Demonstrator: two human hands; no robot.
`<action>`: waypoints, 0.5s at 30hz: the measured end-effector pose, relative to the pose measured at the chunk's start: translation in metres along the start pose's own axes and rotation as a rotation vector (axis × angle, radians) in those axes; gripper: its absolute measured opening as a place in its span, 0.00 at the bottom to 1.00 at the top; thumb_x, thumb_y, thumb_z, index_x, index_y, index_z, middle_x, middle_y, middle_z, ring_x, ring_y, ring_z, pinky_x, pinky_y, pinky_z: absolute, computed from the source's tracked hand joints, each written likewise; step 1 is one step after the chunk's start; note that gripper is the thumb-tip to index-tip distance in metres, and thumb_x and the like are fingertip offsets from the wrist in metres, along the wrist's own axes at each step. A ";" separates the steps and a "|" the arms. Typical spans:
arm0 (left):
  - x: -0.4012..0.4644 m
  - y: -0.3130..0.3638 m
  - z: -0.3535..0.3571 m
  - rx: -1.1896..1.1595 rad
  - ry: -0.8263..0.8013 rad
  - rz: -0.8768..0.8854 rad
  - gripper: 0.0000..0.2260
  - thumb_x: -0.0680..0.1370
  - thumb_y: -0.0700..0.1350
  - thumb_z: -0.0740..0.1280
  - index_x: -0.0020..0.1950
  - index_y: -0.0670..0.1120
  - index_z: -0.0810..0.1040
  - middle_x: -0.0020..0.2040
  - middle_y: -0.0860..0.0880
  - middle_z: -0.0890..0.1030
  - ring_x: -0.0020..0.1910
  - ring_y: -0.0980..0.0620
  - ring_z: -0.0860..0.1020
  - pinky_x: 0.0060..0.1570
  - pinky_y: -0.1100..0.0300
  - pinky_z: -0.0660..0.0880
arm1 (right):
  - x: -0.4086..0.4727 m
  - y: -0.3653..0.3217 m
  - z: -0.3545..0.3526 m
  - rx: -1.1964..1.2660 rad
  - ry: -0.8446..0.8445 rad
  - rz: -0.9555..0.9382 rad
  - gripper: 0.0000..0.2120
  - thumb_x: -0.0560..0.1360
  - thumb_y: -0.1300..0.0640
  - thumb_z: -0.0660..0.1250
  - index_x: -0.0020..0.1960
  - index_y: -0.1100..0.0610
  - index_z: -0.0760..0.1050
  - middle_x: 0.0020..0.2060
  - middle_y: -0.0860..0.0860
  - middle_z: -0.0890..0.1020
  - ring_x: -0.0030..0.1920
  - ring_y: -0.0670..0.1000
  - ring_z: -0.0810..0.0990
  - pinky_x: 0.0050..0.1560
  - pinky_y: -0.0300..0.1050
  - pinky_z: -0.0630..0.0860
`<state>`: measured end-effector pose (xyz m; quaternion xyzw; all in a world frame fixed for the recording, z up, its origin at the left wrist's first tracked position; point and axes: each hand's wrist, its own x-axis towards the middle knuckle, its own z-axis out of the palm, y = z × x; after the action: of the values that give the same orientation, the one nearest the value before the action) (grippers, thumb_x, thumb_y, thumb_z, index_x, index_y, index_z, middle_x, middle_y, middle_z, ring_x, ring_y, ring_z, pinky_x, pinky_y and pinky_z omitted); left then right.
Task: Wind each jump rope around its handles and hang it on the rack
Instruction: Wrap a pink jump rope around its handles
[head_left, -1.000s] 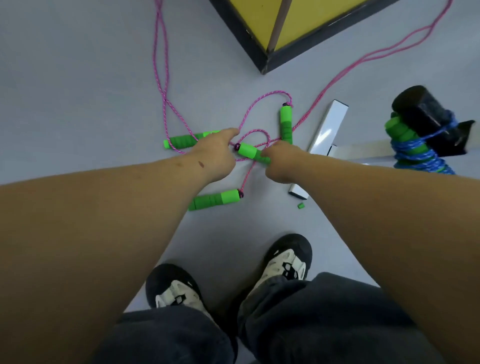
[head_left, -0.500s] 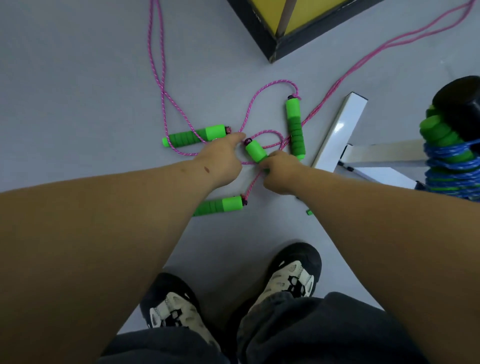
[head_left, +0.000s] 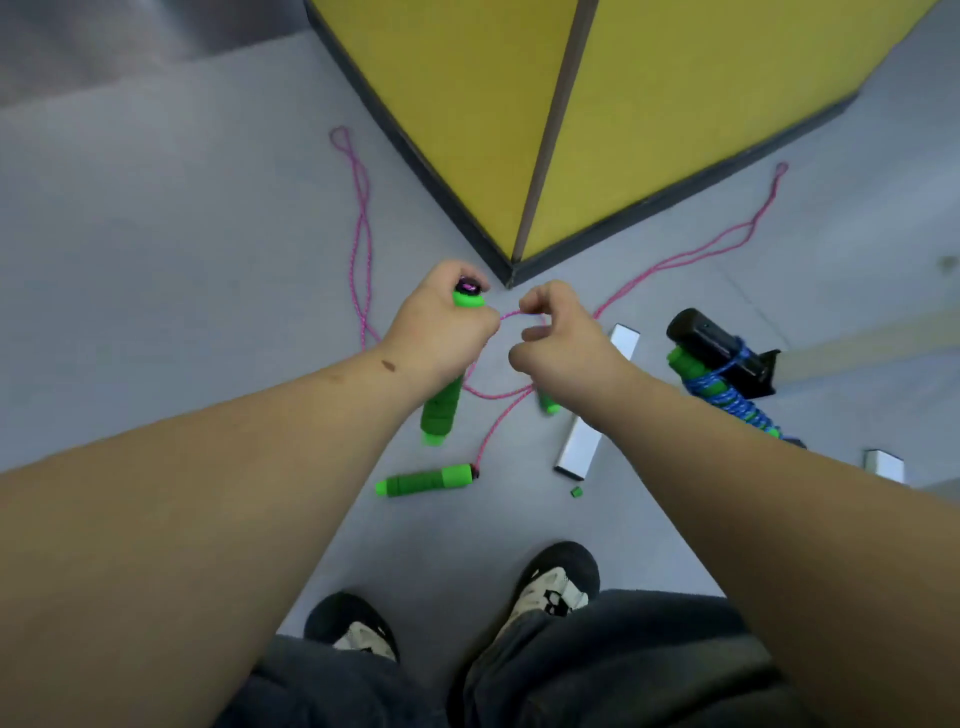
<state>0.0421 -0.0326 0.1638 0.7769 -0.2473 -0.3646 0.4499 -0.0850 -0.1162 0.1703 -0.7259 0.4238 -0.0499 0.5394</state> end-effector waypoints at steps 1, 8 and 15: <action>-0.012 0.016 -0.010 -0.008 -0.005 0.035 0.14 0.69 0.39 0.64 0.51 0.53 0.78 0.40 0.47 0.81 0.38 0.46 0.80 0.39 0.53 0.77 | -0.007 -0.012 -0.005 -0.020 -0.031 -0.054 0.27 0.74 0.67 0.64 0.70 0.51 0.67 0.61 0.49 0.75 0.39 0.45 0.75 0.28 0.32 0.70; -0.082 0.122 -0.065 -0.227 0.036 0.241 0.14 0.69 0.35 0.68 0.49 0.51 0.77 0.48 0.47 0.84 0.43 0.47 0.82 0.38 0.60 0.76 | -0.067 -0.097 -0.008 0.000 -0.227 -0.210 0.07 0.80 0.60 0.65 0.56 0.52 0.77 0.41 0.43 0.79 0.37 0.37 0.74 0.38 0.33 0.69; -0.140 0.169 -0.102 -0.397 0.056 0.311 0.13 0.72 0.33 0.65 0.52 0.48 0.77 0.52 0.45 0.85 0.46 0.44 0.85 0.39 0.56 0.79 | -0.117 -0.153 -0.008 0.196 -0.106 -0.310 0.21 0.77 0.62 0.70 0.65 0.48 0.68 0.62 0.46 0.76 0.52 0.44 0.73 0.41 0.37 0.68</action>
<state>0.0280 0.0401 0.3940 0.6355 -0.2749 -0.3108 0.6512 -0.0778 -0.0346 0.3454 -0.7281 0.2712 -0.1351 0.6149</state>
